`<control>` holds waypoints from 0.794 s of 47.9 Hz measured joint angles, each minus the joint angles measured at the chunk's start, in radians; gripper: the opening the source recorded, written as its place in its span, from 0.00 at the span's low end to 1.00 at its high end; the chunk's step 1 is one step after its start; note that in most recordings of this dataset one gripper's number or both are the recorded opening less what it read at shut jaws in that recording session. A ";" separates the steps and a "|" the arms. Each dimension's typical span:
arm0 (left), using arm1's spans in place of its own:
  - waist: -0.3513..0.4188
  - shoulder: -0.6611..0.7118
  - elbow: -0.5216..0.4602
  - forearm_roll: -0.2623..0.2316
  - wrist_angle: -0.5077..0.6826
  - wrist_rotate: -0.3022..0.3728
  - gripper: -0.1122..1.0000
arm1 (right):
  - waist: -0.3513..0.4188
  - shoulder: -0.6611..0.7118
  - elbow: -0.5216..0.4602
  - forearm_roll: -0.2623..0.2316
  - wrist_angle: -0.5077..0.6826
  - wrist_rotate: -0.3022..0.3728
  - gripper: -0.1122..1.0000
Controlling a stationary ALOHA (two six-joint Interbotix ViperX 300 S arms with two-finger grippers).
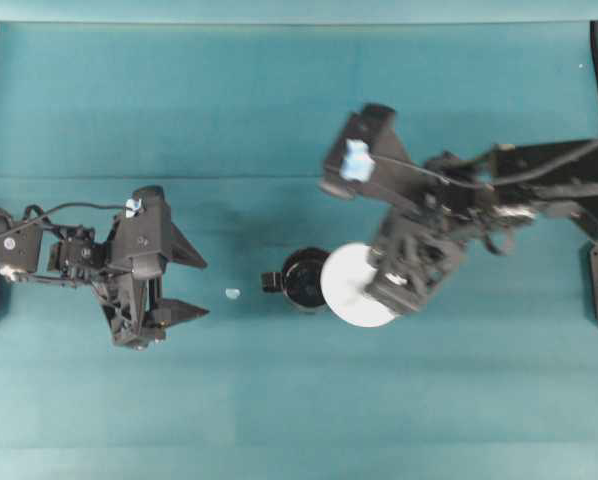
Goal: Put the paper cup into the moved cup holder.
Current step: 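Grasp the white paper cup with the right gripper and lift it, then lower the paper cup into the cup holder and open the right gripper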
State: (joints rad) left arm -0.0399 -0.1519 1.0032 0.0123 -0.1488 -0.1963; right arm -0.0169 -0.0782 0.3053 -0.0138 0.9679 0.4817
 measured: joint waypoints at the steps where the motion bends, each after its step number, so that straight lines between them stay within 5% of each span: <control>1: 0.000 0.000 0.002 0.000 -0.002 0.002 0.87 | -0.003 0.008 -0.008 -0.003 0.000 0.000 0.03; 38: 0.002 0.000 0.000 0.000 0.000 0.002 0.87 | -0.038 0.209 -0.051 -0.012 -0.083 -0.015 0.03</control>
State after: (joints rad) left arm -0.0383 -0.1519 1.0032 0.0123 -0.1488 -0.1948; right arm -0.0552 0.1304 0.2546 -0.0261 0.8851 0.4663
